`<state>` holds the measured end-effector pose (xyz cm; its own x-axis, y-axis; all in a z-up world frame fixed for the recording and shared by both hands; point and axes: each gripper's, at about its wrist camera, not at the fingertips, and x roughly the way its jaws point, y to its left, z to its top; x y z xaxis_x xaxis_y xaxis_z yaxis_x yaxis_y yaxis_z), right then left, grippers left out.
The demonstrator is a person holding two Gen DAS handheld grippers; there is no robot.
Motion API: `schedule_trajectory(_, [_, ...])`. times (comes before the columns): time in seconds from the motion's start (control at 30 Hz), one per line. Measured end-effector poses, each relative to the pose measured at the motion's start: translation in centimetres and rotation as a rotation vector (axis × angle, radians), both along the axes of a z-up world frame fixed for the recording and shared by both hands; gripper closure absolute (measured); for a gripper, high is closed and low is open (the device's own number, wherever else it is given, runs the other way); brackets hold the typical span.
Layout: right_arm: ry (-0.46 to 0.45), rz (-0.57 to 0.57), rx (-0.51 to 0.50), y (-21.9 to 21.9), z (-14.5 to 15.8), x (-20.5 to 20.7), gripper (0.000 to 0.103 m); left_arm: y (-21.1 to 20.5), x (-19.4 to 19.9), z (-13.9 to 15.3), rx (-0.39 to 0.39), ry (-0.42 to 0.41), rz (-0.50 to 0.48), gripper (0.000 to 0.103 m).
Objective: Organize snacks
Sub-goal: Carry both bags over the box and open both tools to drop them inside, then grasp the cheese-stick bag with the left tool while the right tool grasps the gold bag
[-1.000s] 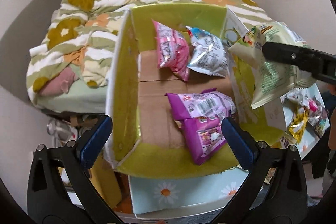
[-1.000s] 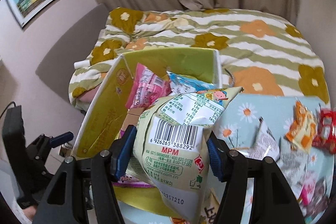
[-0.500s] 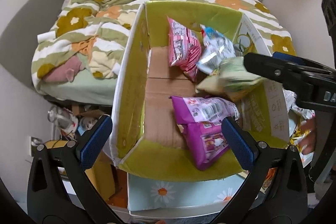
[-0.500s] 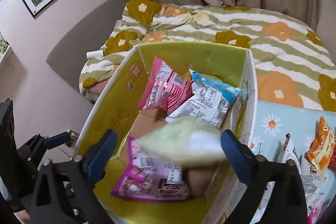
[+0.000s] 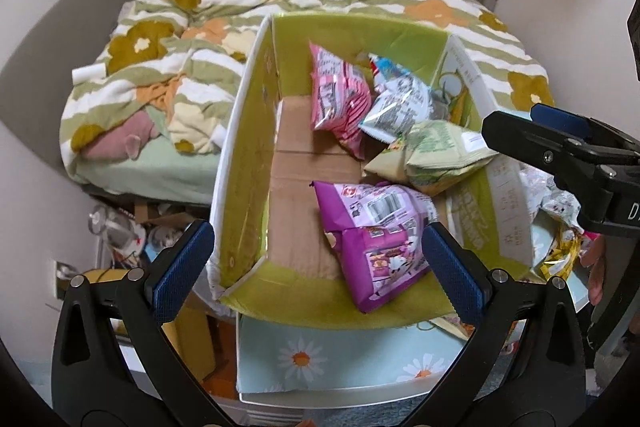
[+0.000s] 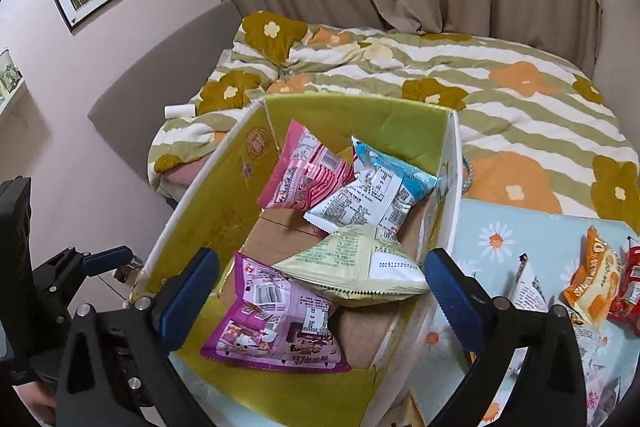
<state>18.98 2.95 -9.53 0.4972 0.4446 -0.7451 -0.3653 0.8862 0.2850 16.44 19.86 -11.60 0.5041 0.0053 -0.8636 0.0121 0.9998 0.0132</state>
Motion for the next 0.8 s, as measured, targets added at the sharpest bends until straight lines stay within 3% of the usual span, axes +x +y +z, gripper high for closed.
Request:
schedule_trajectory(0.23, [-0.040, -0.043, 0.003, -1.1, 2.5, -2.2, 0.001, -1.1, -1.3, 2.4, 0.000, -0.062, -0.051, 0.000])
schedule_trajectory(0.43, [-0.048, -0.155, -0.020, -4.1, 4.2, -4.6, 0.001, -3.1, -2.7, 3.5, -0.003, -0.091, -0.119, 0.000])
schedule_trajectory(0.8, [-0.073, -0.294, -0.084, -12.1, 4.9, -9.0, 0.001, -10.2, -6.3, 2.6, -0.033, -0.119, -0.212, 0.000])
